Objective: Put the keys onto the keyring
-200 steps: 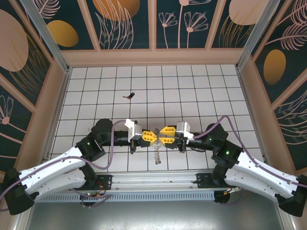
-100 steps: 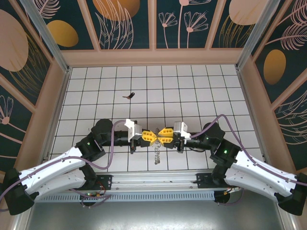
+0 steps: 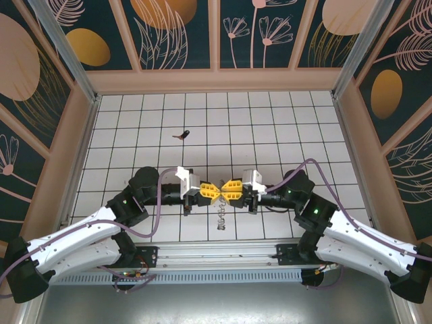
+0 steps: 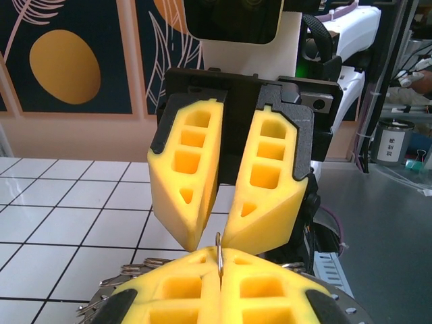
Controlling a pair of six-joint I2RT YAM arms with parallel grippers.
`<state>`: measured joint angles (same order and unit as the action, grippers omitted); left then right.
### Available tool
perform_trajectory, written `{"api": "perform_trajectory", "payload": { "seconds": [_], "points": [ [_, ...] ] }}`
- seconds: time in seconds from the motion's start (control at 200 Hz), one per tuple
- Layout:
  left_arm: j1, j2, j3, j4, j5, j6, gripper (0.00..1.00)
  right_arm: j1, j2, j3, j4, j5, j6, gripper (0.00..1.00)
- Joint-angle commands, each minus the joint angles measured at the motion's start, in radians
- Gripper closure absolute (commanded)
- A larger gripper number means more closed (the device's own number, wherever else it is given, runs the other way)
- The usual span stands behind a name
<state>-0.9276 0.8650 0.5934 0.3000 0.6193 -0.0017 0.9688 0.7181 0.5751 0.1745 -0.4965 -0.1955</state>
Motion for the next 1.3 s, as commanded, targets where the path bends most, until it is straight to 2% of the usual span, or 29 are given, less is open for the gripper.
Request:
{"api": "perform_trajectory", "payload": {
  "seconds": [0.0, 0.085, 0.16, 0.28, 0.41, 0.541, 0.761, 0.976, 1.291],
  "points": [
    [-0.012, 0.009, 0.028, 0.051, 0.040, 0.002, 1.00, -0.001, 0.034, 0.031, -0.010, -0.009, 0.004, 0.81],
    [-0.012, 0.009, 0.029, 0.051, 0.040, 0.002, 1.00, -0.003, 0.042, 0.038, -0.024, -0.017, 0.002, 0.86],
    [-0.013, 0.010, 0.030, 0.050, 0.039, 0.003, 1.00, -0.005, 0.047, 0.045, -0.037, -0.015, -0.005, 1.00],
    [-0.013, 0.019, 0.033, 0.035, 0.029, 0.010, 1.00, -0.014, 0.044, 0.054, -0.068, 0.009, -0.017, 1.00],
    [-0.012, 0.020, 0.061, -0.063, -0.016, 0.052, 1.00, -0.019, 0.047, 0.108, -0.167, 0.049, -0.044, 1.00],
    [-0.012, 0.017, 0.103, -0.193, -0.087, 0.112, 0.79, -0.019, 0.066, 0.182, -0.287, 0.094, -0.086, 1.00],
    [-0.012, 0.026, 0.161, -0.337, -0.182, 0.172, 0.71, -0.017, 0.127, 0.273, -0.412, 0.132, -0.135, 1.00],
    [-0.012, 0.041, 0.214, -0.455, -0.235, 0.230, 0.80, -0.002, 0.210, 0.348, -0.513, 0.167, -0.165, 1.00],
    [-0.012, 0.067, 0.235, -0.528, -0.270, 0.276, 0.80, 0.016, 0.227, 0.367, -0.512, 0.154, -0.173, 1.00]
  ]
}}
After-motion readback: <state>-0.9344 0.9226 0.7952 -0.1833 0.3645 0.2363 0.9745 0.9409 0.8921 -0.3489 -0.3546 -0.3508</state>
